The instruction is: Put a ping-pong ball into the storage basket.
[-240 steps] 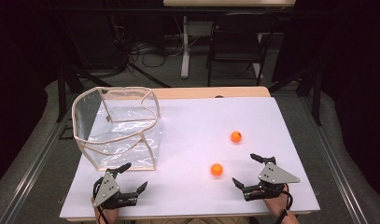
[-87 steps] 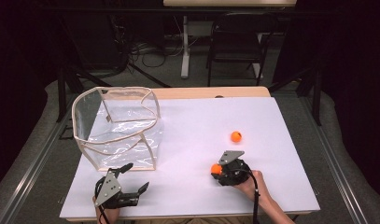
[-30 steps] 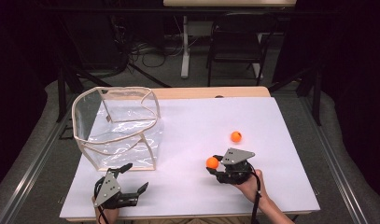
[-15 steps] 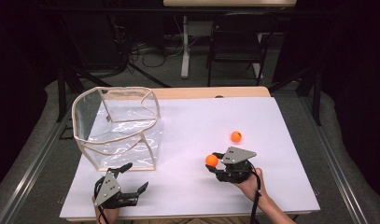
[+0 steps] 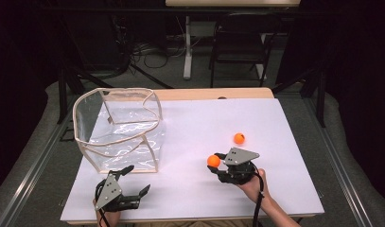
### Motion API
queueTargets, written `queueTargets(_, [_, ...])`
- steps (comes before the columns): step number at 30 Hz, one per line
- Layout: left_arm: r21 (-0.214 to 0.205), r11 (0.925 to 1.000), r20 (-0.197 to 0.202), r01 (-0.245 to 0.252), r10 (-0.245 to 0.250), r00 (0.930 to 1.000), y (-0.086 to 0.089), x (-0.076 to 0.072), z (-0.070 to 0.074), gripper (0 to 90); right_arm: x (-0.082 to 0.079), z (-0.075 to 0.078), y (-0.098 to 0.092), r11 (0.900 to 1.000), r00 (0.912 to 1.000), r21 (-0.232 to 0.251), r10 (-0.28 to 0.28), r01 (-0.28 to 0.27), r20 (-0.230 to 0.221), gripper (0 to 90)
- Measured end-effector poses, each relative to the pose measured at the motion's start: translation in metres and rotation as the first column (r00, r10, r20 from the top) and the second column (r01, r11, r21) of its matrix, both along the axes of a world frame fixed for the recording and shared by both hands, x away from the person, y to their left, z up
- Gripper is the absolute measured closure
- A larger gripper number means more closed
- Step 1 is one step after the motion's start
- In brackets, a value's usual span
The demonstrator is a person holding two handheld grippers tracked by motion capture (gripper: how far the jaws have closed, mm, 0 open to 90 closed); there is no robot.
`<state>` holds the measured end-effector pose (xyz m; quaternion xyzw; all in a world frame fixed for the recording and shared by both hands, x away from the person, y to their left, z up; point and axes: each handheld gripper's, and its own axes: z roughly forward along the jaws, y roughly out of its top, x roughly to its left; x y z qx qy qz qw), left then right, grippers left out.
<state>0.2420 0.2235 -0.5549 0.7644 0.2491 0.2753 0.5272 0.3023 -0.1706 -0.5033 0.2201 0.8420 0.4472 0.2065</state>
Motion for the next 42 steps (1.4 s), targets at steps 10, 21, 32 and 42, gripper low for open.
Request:
queueTargets(10, [-0.004,1.0000,0.003,-0.001,0.001,1.0000,0.000,-0.001,0.000,15.7,-0.001,0.002,0.005,1.0000,1.0000,-0.005,0.007,-0.007,-0.003,50.5])
queueTargets(21, [-0.010,0.9999,0.005,-0.002,0.002,1.0000,0.000,-0.001,0.001,15.7,0.004,0.008,0.011,0.9999,0.9999,-0.006,0.015,-0.015,0.009,50.5])
queueTargets(32, [-0.010,0.9999,0.006,-0.003,0.003,1.0000,0.000,-0.001,0.001,15.7,0.008,0.017,0.020,0.9995,0.9993,0.004,0.031,-0.031,0.022,50.5])
queueTargets(42, [-0.007,1.0000,0.006,0.000,0.000,1.0000,0.000,0.000,0.000,15.7,0.012,0.021,0.026,0.9992,0.9988,0.002,0.040,-0.040,0.026,50.6])
